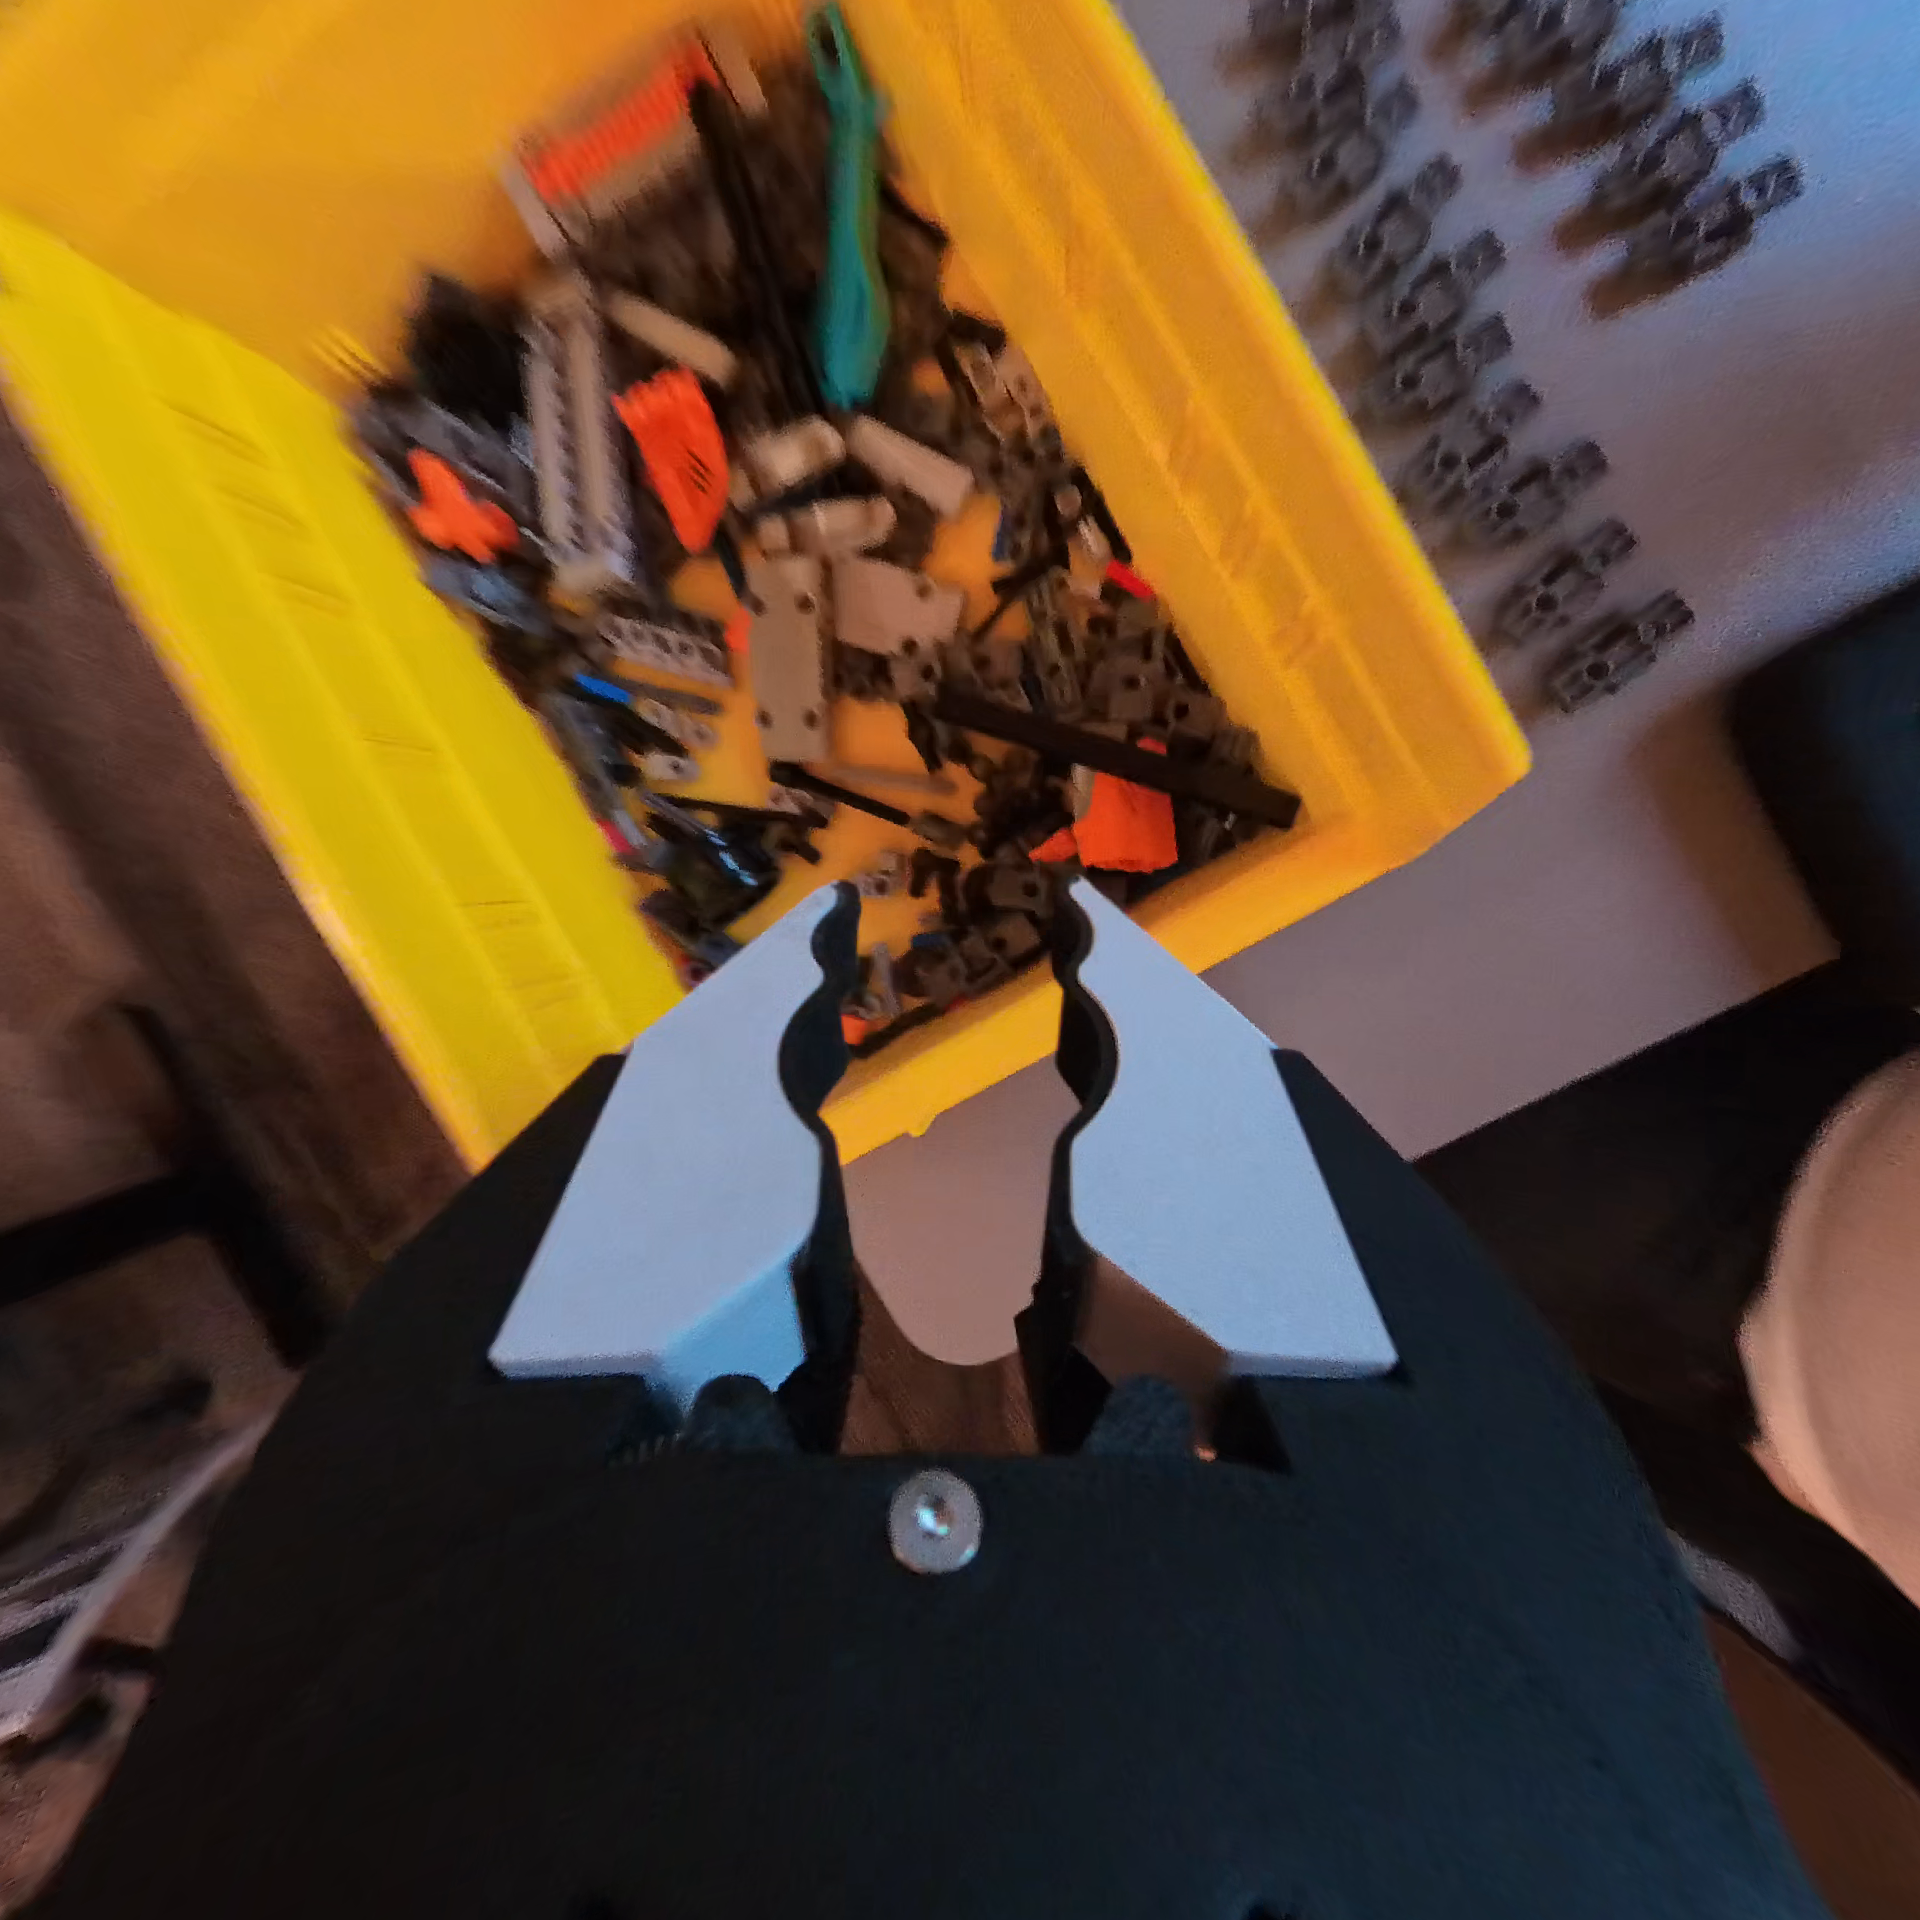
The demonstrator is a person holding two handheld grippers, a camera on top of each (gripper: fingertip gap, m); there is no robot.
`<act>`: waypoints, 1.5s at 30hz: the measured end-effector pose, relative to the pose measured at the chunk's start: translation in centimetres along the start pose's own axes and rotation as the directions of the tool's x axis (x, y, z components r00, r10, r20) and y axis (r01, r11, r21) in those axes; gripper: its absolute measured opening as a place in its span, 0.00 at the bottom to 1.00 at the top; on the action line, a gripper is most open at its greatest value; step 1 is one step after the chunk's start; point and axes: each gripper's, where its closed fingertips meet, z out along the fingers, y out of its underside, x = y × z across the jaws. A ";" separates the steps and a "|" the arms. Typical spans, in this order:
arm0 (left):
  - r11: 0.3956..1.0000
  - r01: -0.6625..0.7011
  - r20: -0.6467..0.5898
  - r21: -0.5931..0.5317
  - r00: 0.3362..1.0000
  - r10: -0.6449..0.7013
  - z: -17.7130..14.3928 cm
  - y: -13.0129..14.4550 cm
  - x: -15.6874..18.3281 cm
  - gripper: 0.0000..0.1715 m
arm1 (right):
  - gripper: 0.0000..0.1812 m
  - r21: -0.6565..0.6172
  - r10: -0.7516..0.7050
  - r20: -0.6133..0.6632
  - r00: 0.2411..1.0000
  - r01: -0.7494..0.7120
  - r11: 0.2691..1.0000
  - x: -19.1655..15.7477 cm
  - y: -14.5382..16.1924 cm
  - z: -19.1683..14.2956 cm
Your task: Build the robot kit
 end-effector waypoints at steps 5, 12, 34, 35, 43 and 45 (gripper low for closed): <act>0.982 -0.044 -0.168 -0.182 0.986 0.013 4.0 2.2 0.6 0.16 | 0.10 -0.005 0.018 0.000 1.000 -0.018 1.000 0.3 0.3 0.1; 0.971 -0.048 -0.314 -0.235 0.949 -0.030 5.1 2.6 1.7 0.14 | 0.09 0.012 0.012 0.010 1.000 -0.012 1.000 0.3 0.4 0.1; 0.896 -0.211 -0.277 -0.392 0.955 0.104 7.0 4.2 2.4 0.00 | 0.08 -0.021 0.022 0.036 0.999 -0.021 1.000 0.4 1.5 0.4; 0.899 -0.203 -0.272 -0.387 0.957 0.099 7.0 4.1 2.2 0.00 | 0.08 -0.021 0.021 0.036 0.999 -0.020 1.000 0.4 1.5 0.4; 0.999 -0.003 -0.134 -0.053 0.991 -0.004 3.1 -1.2 -0.4 0.00 | 0.08 0.013 -0.005 -0.004 1.000 0.006 1.000 0.8 0.5 0.1; 0.985 0.097 -0.230 0.139 0.971 -0.063 1.3 -4.3 1.3 0.00 | 0.10 0.057 -0.043 -0.057 0.997 0.046 0.997 1.3 -0.6 0.2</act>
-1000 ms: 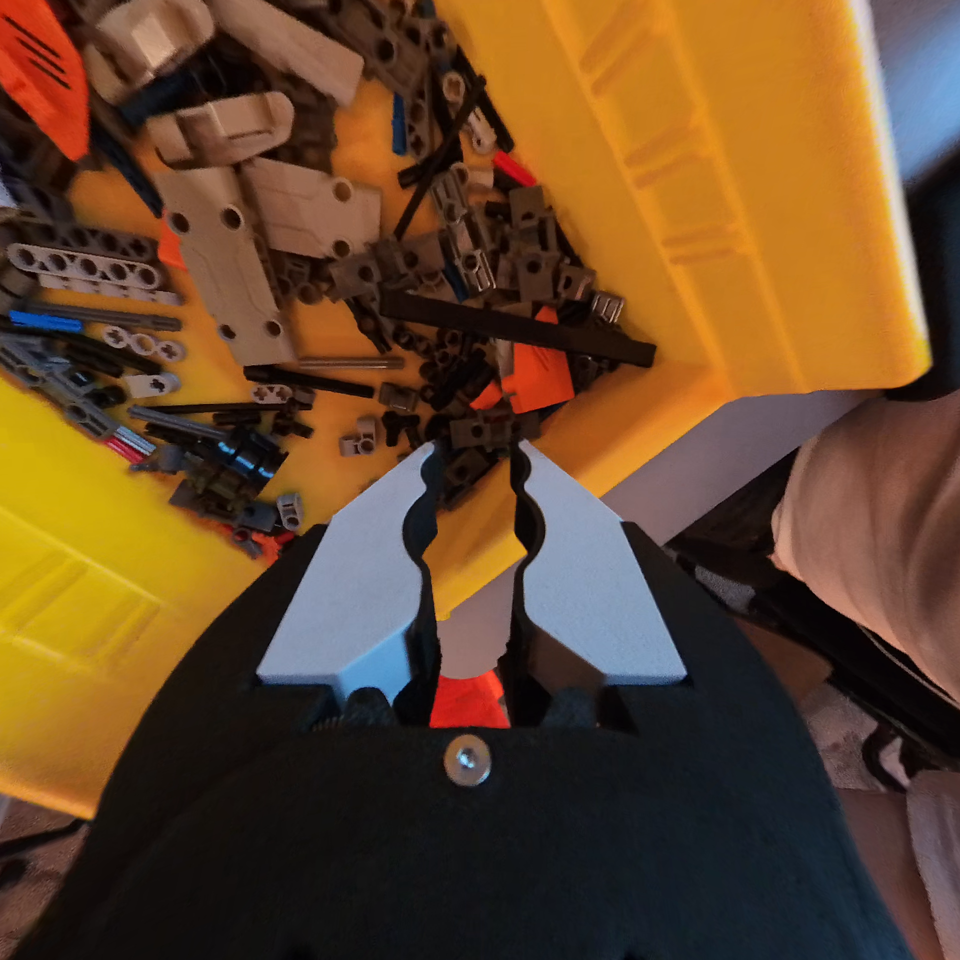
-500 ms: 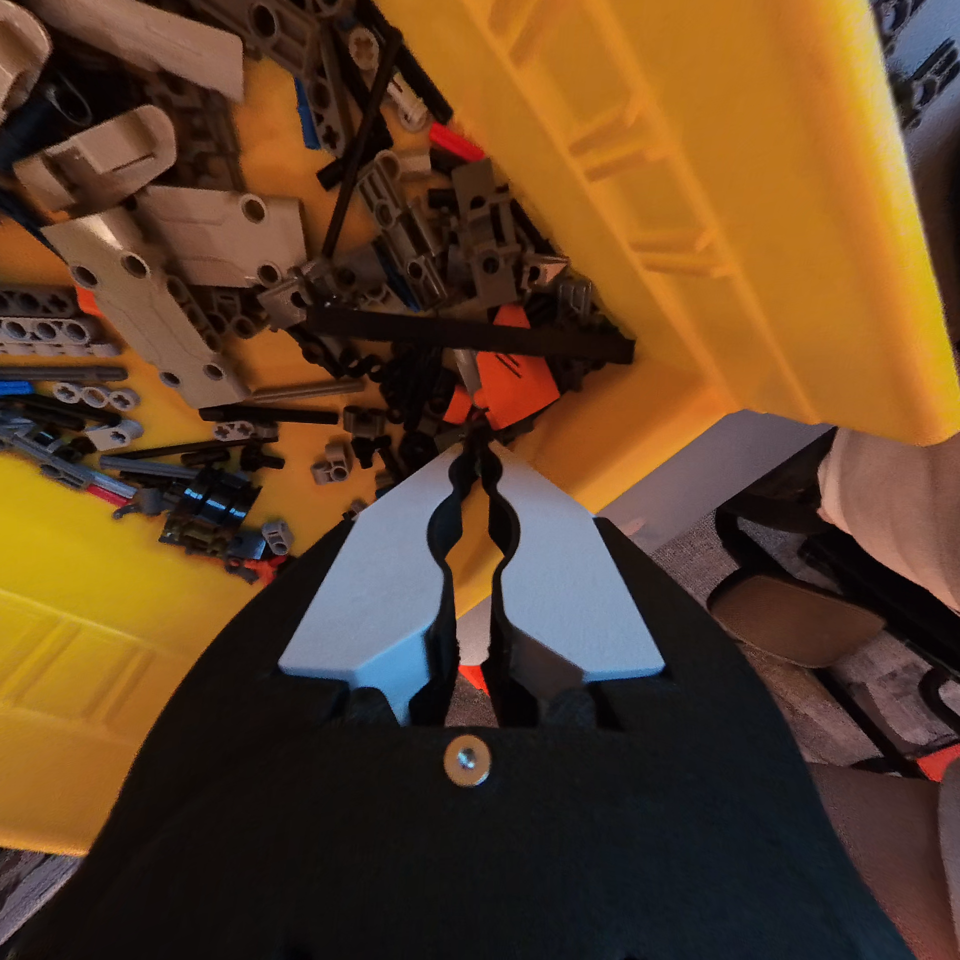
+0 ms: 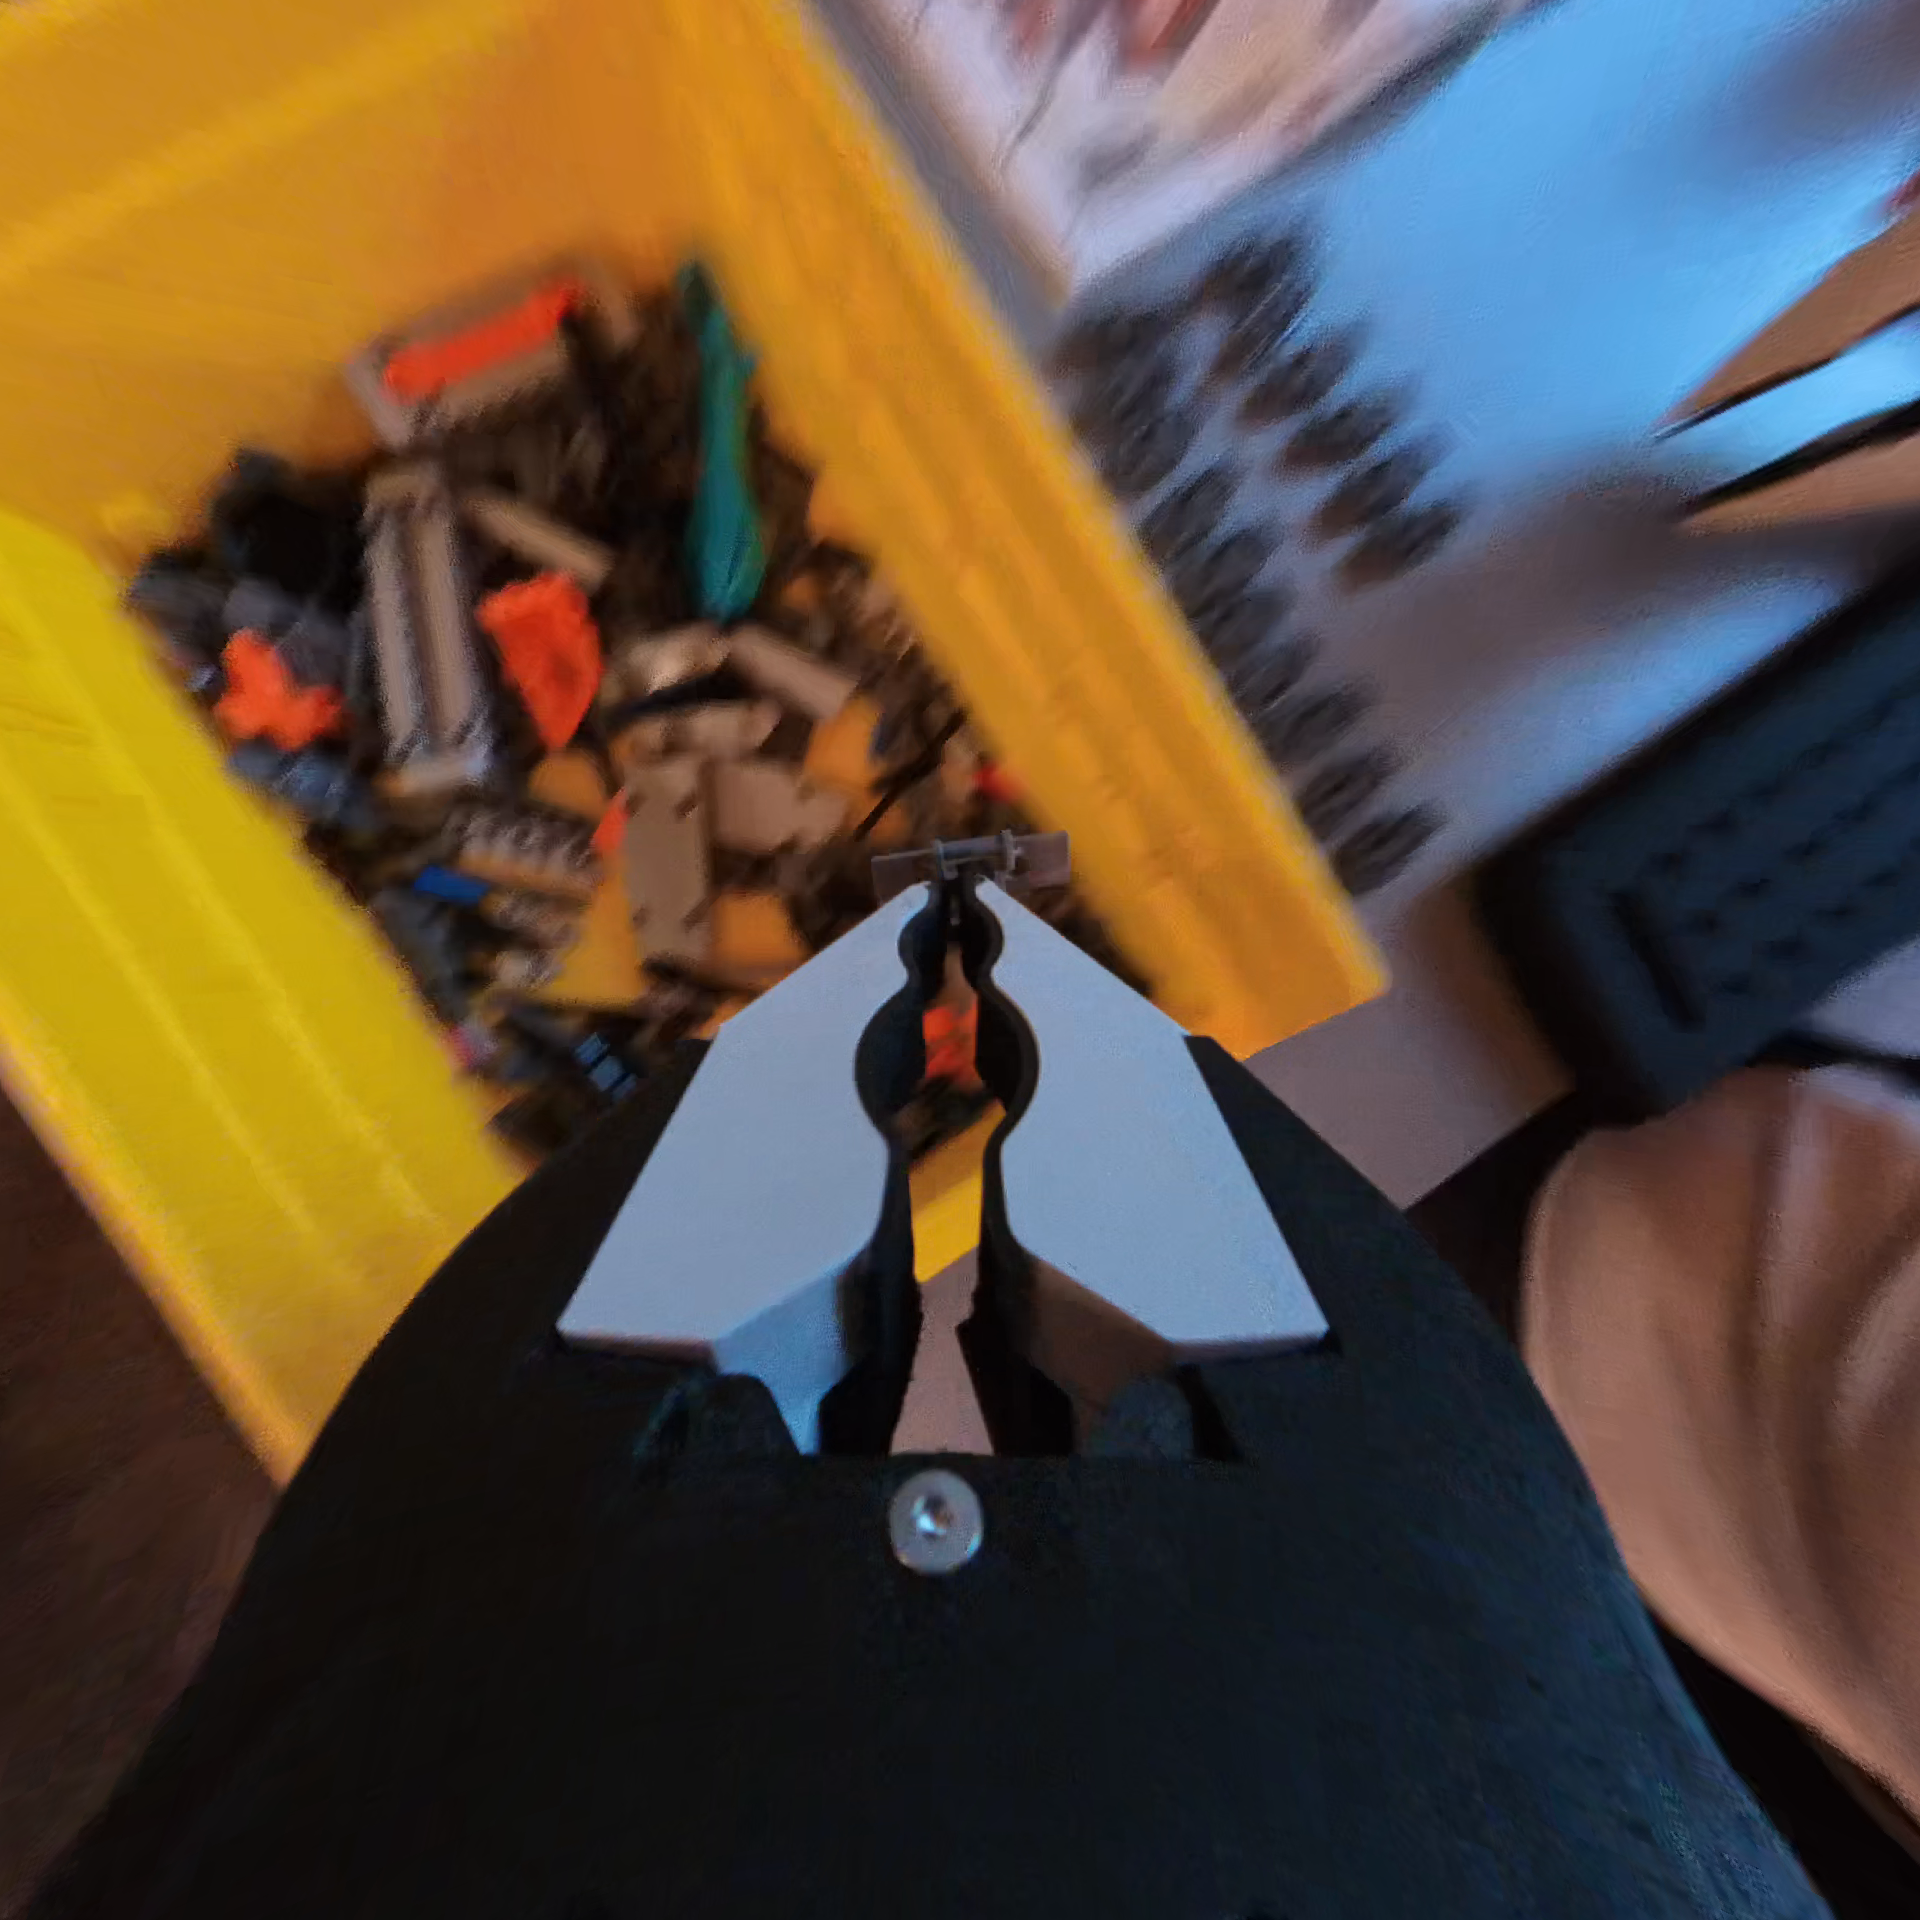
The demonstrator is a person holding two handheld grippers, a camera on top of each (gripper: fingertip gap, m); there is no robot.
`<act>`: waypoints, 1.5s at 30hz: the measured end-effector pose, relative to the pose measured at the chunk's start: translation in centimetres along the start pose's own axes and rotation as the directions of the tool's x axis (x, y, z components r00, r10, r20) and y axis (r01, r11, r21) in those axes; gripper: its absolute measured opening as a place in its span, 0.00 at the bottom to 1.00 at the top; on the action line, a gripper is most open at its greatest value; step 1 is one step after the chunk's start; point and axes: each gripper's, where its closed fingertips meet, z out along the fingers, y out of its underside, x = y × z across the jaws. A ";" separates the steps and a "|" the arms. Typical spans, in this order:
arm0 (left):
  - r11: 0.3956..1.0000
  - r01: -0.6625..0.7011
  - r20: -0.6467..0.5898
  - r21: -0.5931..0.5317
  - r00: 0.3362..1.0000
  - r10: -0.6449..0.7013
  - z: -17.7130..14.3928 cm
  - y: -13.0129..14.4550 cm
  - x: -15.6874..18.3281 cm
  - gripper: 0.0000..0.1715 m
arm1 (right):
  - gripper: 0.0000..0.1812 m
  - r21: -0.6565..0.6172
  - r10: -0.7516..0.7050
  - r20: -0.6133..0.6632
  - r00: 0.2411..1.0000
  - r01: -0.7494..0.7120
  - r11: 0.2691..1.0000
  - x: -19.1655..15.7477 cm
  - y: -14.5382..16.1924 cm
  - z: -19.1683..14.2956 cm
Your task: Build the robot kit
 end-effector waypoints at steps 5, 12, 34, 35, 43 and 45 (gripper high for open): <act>0.936 0.096 -0.388 0.339 0.921 0.046 -1.3 -6.1 9.9 0.00 | 0.15 0.236 -0.220 -0.220 0.950 0.271 0.933 1.4 -6.8 -0.8; 0.930 0.169 -0.705 0.326 0.698 0.120 -1.0 -8.4 18.3 0.00 | 0.15 0.443 -0.312 -0.274 0.910 0.407 0.799 -0.7 -13.3 -3.3; 0.938 0.184 -0.473 0.295 0.881 -0.024 0.9 -3.7 15.5 0.13 | 0.09 -0.543 0.014 0.130 0.991 0.059 0.838 -0.9 4.6 2.4; 0.937 0.183 -0.453 0.297 0.891 -0.031 0.7 -3.2 15.4 0.13 | 0.09 -0.577 0.046 0.136 0.990 0.042 0.816 -1.1 5.2 2.6; 0.918 0.189 -0.410 0.348 0.912 -0.033 -2.6 -1.5 15.3 0.13 | 0.10 -0.580 0.099 0.090 0.991 -0.029 0.814 -0.9 5.3 4.2; 0.916 0.185 -0.411 0.355 0.911 -0.025 -3.1 -1.3 15.6 0.12 | 0.11 -0.569 0.097 0.084 0.992 -0.032 0.822 -1.0 5.2 4.2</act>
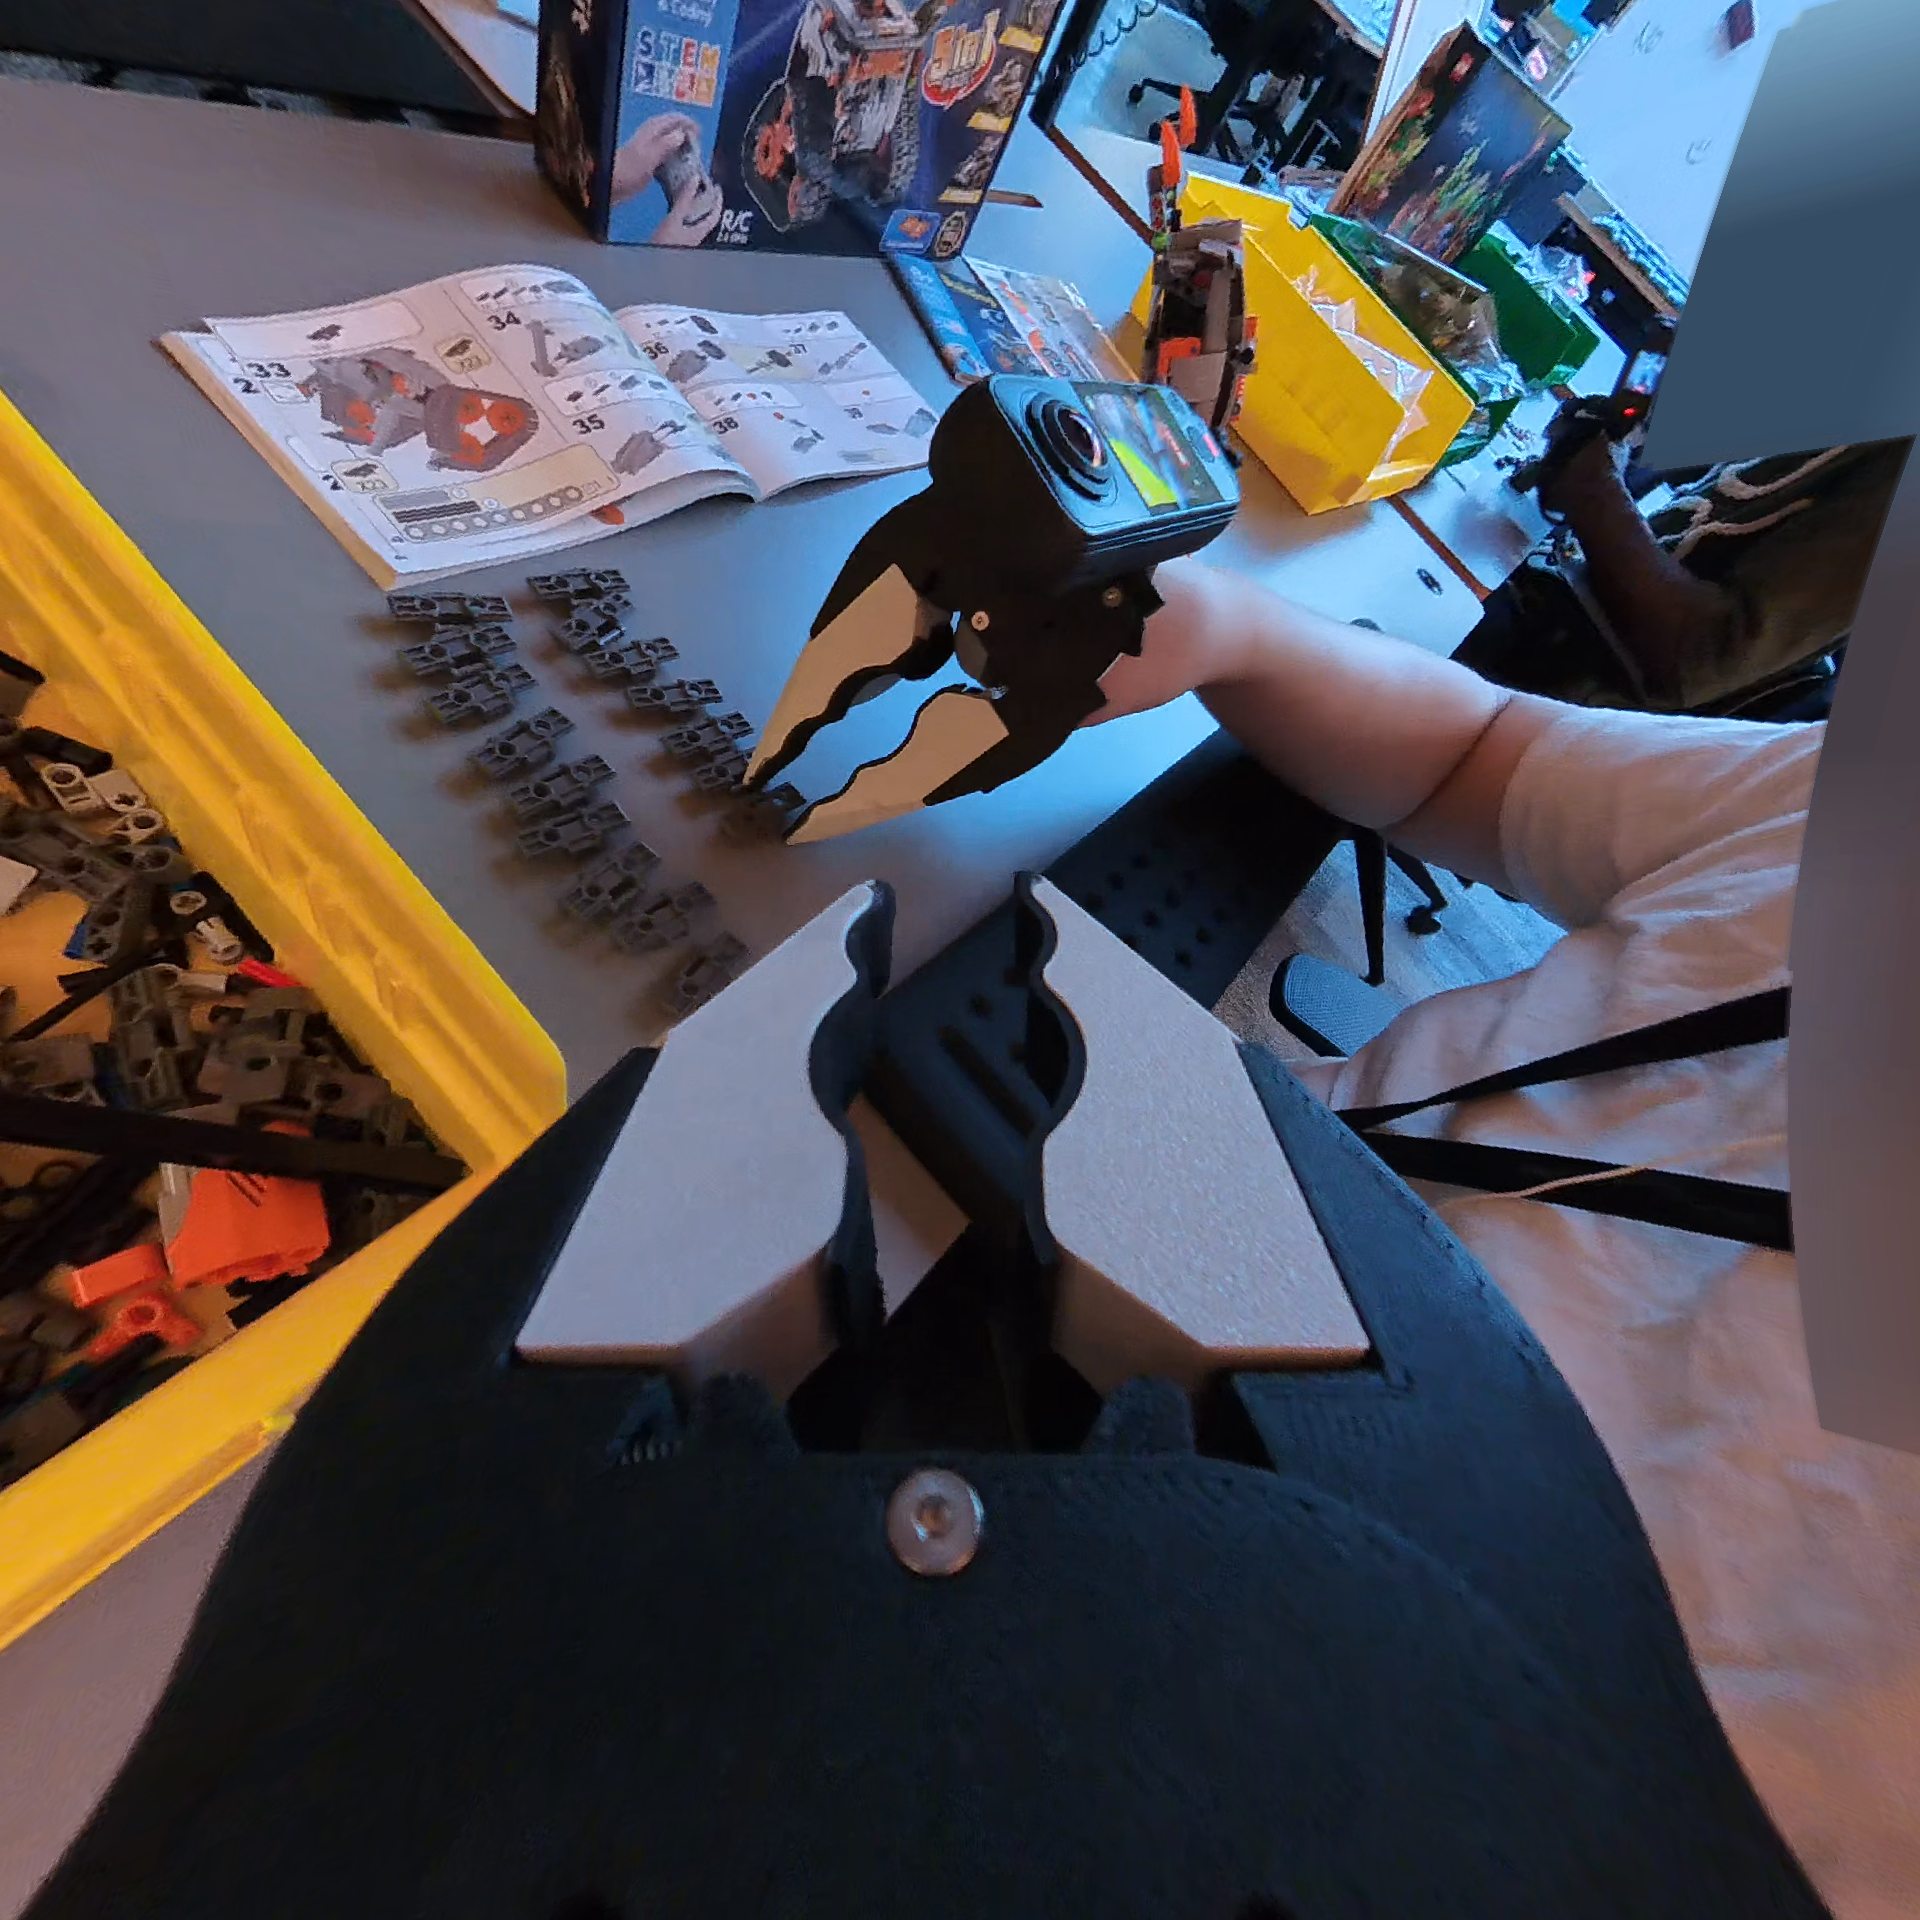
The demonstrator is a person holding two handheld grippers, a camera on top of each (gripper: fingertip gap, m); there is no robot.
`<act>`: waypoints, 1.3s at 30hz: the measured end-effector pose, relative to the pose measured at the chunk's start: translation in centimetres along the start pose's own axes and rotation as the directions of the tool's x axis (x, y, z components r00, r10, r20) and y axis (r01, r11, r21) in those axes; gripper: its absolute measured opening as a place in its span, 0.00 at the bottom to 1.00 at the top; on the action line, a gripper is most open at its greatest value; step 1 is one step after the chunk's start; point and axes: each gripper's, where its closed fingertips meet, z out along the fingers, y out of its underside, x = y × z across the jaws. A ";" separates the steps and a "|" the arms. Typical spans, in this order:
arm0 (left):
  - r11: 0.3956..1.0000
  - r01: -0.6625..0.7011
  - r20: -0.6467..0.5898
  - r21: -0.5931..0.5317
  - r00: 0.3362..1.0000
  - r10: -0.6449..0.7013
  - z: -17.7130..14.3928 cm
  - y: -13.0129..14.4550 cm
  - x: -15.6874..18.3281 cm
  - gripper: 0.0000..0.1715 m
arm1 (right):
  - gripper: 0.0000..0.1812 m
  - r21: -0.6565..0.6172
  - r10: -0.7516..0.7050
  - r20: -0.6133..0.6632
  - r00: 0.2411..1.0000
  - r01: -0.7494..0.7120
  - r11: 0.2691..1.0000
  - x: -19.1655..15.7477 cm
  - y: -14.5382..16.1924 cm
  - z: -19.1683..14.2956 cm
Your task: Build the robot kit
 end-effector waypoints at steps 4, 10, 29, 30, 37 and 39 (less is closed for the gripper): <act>1.000 -0.012 -0.011 0.006 1.000 0.012 -0.3 0.0 0.7 0.13 | 0.11 0.028 -0.015 -0.026 1.000 0.016 0.999 0.1 0.0 -0.1; 1.000 -0.020 -0.001 0.001 1.000 0.020 -0.5 -0.1 0.6 0.13 | 0.08 0.039 0.005 -0.026 1.000 -0.004 0.999 0.2 0.0 -0.2; 0.992 -0.001 0.180 0.128 0.983 -0.022 -5.6 -1.7 -3.4 0.13 | 0.10 0.162 0.093 0.063 0.994 -0.102 0.982 -0.4 0.9 -2.0; 0.992 -0.004 0.183 0.124 0.983 -0.019 -5.6 -1.6 -3.4 0.13 | 0.10 0.148 0.069 0.041 0.997 -0.074 0.986 -0.5 1.0 -1.7; 0.994 0.004 0.173 0.108 0.985 -0.023 -5.2 -1.0 -3.3 0.13 | 0.08 0.135 0.014 -0.010 1.000 -0.013 0.991 -0.3 1.1 -1.0; 0.994 0.007 0.169 0.108 0.985 -0.025 -5.1 -0.9 -3.2 0.13 | 0.08 0.141 0.020 -0.009 1.000 -0.019 0.990 -0.3 1.1 -1.0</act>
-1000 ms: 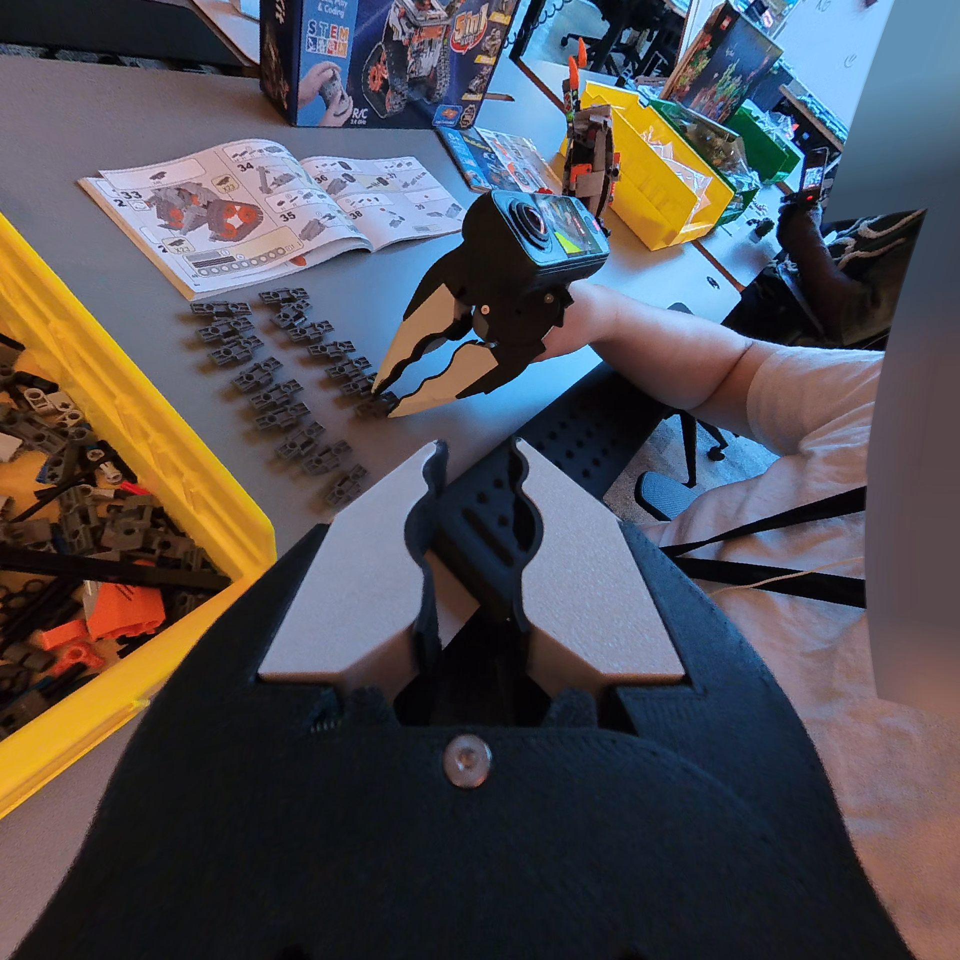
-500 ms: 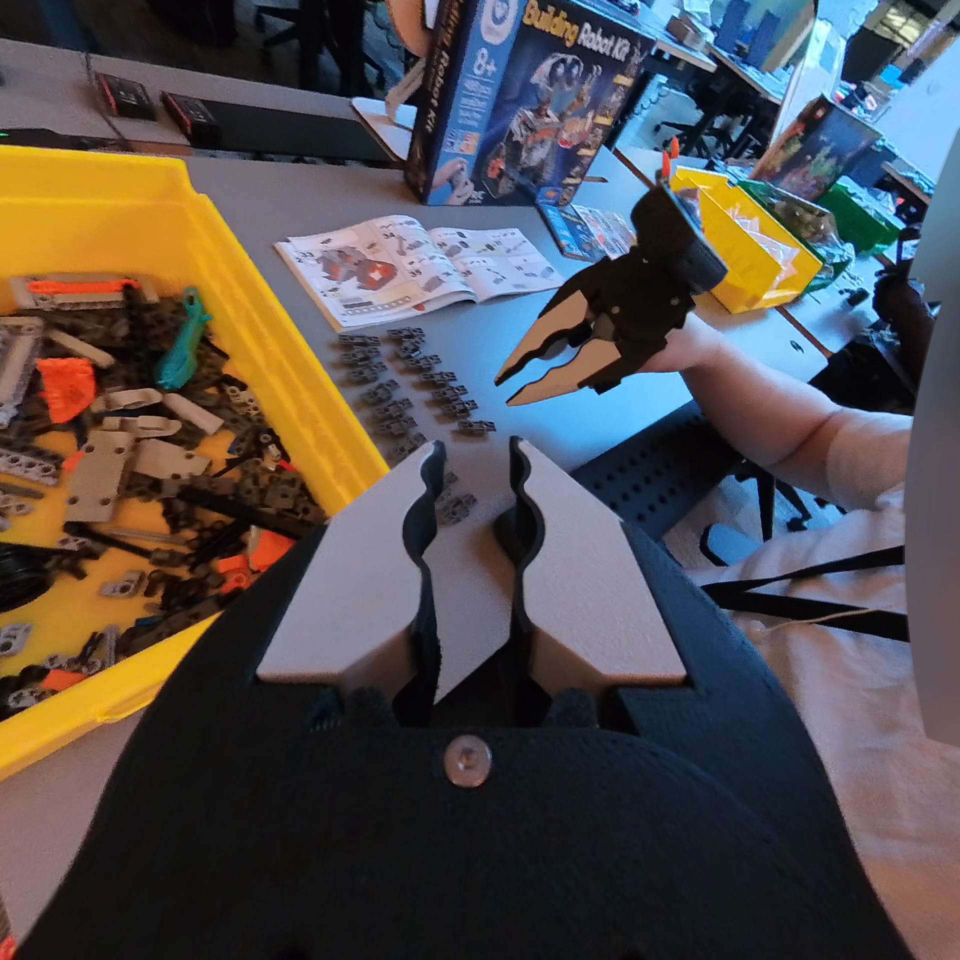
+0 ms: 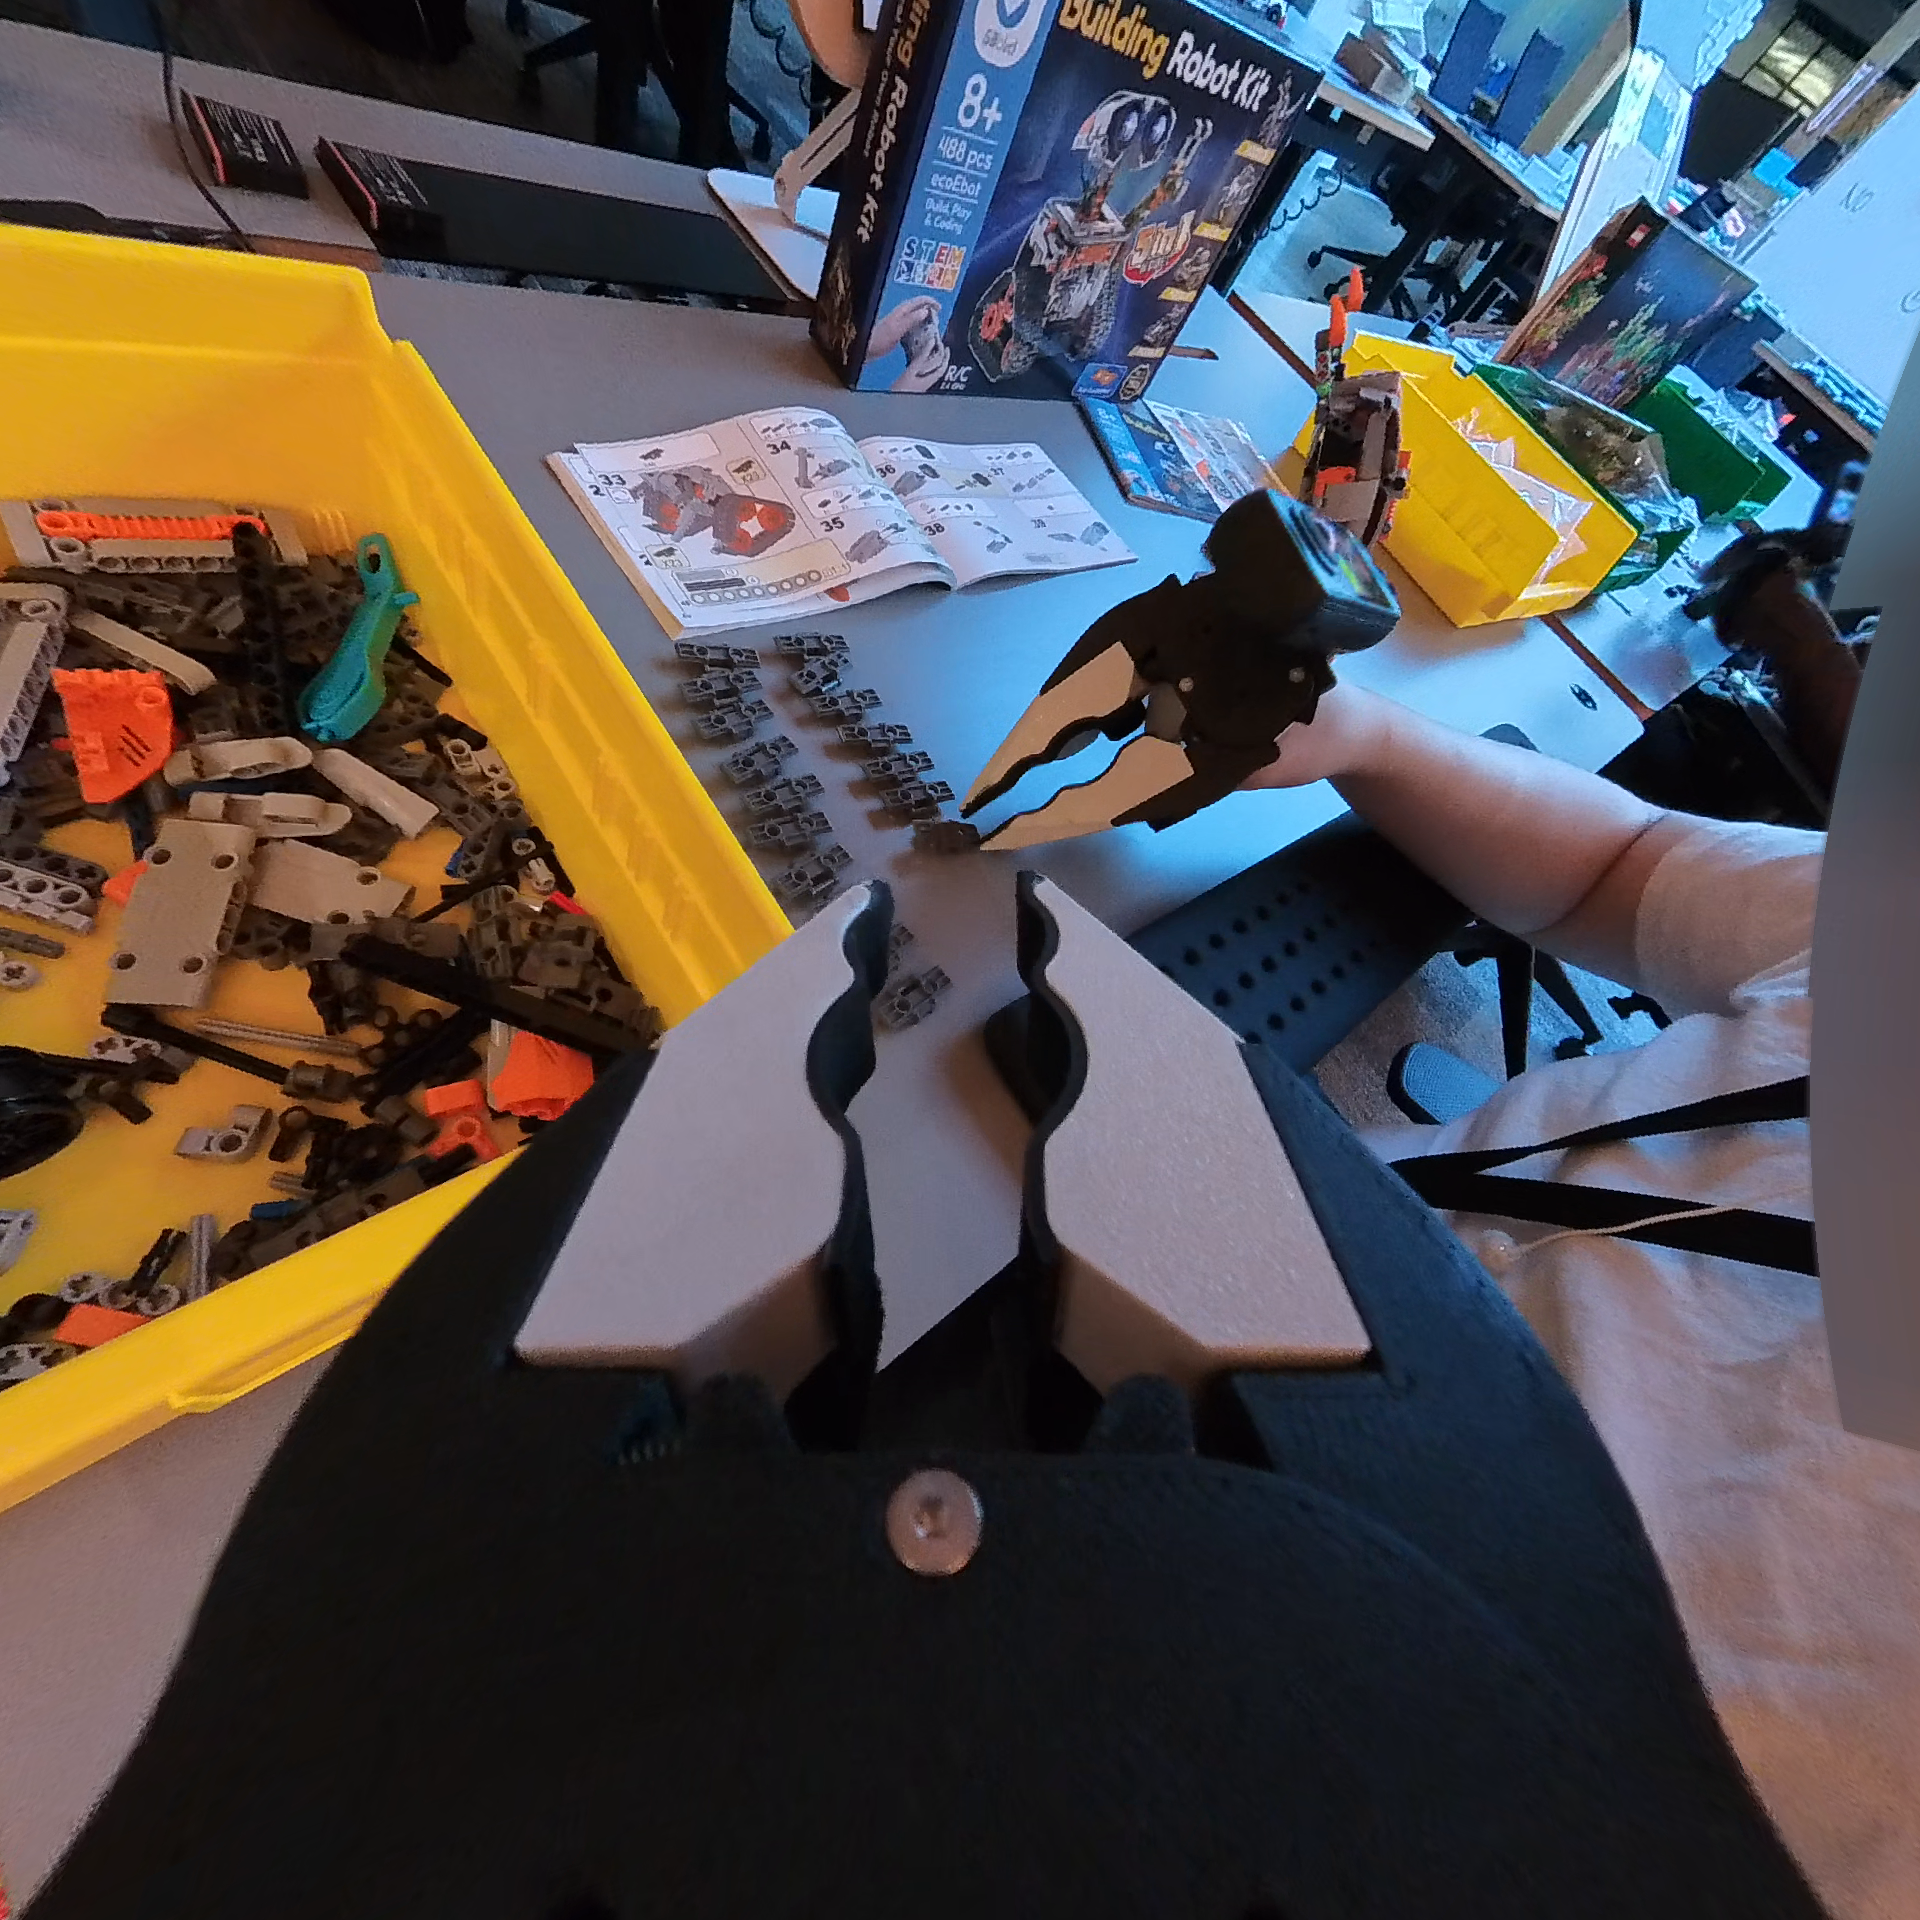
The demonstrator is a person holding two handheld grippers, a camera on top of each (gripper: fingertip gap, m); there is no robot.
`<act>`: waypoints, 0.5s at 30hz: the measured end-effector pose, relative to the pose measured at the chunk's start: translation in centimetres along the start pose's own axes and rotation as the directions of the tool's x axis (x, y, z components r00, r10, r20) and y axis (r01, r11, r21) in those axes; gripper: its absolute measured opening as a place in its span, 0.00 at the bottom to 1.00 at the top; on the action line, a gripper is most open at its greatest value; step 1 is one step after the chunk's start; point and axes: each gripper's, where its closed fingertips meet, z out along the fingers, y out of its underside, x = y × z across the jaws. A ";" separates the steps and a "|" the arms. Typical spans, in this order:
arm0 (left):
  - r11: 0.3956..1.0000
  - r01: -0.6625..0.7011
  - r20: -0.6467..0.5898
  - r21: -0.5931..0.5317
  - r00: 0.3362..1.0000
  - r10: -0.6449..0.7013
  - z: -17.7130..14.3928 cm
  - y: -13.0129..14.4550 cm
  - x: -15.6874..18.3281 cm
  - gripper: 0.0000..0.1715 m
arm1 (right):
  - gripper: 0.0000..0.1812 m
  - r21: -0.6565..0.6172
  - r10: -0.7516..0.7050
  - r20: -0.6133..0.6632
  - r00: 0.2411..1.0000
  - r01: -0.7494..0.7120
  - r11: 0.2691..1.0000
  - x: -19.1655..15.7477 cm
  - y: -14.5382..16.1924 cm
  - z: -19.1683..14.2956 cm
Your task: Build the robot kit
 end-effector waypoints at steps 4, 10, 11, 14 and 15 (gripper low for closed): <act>1.000 0.003 -0.011 -0.005 1.000 -0.003 0.2 0.2 0.2 0.13 | 0.07 0.016 0.001 -0.005 1.000 -0.001 1.000 0.1 -0.4 -0.4; 1.000 0.006 -0.017 -0.014 1.000 -0.006 0.2 0.5 0.4 0.13 | 0.07 0.017 0.010 -0.013 1.000 -0.010 1.000 0.5 -0.3 -0.6; 1.000 0.006 -0.017 -0.014 1.000 -0.006 0.2 0.5 0.4 0.13 | 0.07 0.023 0.013 -0.017 1.000 -0.013 1.000 0.6 -0.4 -0.7; 1.000 0.008 -0.016 -0.013 1.000 -0.008 0.1 0.5 0.4 0.13 | 0.07 0.035 0.024 0.004 1.000 -0.024 0.999 0.3 -0.6 -0.8; 1.000 0.008 -0.016 -0.012 1.000 -0.008 0.1 0.5 0.4 0.13 | 0.07 0.036 0.021 0.009 1.000 -0.021 0.999 0.2 -0.6 -0.7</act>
